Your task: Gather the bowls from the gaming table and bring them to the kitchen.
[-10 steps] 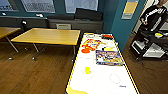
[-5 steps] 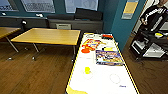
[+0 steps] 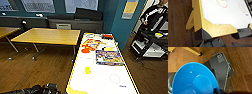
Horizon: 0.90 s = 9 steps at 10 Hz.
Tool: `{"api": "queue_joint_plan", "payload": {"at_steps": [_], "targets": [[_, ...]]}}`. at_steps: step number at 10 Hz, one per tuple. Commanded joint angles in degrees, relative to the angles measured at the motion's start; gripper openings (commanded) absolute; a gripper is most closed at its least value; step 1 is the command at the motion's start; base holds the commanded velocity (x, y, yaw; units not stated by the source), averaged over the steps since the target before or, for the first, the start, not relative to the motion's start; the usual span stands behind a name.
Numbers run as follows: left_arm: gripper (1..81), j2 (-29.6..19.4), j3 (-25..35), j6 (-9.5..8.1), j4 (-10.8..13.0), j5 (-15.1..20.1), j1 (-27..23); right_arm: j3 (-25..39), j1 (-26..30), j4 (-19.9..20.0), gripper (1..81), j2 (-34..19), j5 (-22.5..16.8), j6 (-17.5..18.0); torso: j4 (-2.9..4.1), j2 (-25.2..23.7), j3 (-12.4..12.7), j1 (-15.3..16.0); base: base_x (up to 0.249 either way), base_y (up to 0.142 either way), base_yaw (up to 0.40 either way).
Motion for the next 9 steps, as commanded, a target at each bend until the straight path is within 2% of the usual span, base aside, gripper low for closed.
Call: {"api": "queue_joint_plan", "payload": {"at_steps": [1, 3, 4, 5, 6, 7, 9], "targets": [[81.1, 1.6, 4.41, -10.9, 7.38, 11.33, -14.22, 0.63, 0.41, -1.15, 1.0, -2.36, -3.39, -0.1, 0.0, 0.0, 0.0, 0.0, 0.0, 0.0, 0.0], [81.1, 3.79, 7.15, -20.94, 15.58, 15.28, -17.74, 0.62, 1.1, -1.06, 1.0, -2.18, -4.89, -0.1, 0.0, 0.02, 0.0, 0.02, 0.0, 0.0, 0.0], [81.1, 6.44, 6.89, -23.95, 17.98, 18.73, -18.8, 0.54, 1.46, -1.06, 1.0, -2.09, -5.69, -0.01, 0.0, 0.02, 0.0, 0.02, 0.0, 0.0, 0.0], [81.1, 9.33, 5.75, -27.54, 21.48, 21.36, -19.33, 0.54, 1.63, -0.97, 1.0, -2.09, -6.13, 0.08, 0.0, 0.02, 0.0, 0.02, 0.0, 0.0, 0.0], [81.1, 11.45, 3.11, -30.11, 23.16, 21.63, -19.94, 0.45, 1.72, -0.97, 1.0, -2.27, -6.13, 0.16, 0.0, 0.02, 0.0, 0.02, 0.0, 0.0, 0.0], [81.1, 13.38, 0.47, -31.42, 23.25, 21.72, -21.26, 0.36, 1.99, -0.97, 1.0, -2.44, -6.13, 0.16, 0.0, 0.02, 0.0, 0.02, 0.0, 0.0, 0.0], [81.1, 18.72, -3.64, -32.39, 23.33, 25.91, -23.37, 0.01, 2.51, -0.97, 1.0, -2.27, -6.21, 0.25, 0.0, 0.02, 0.0, 0.04, 0.0, 0.0, 0.0]]}}
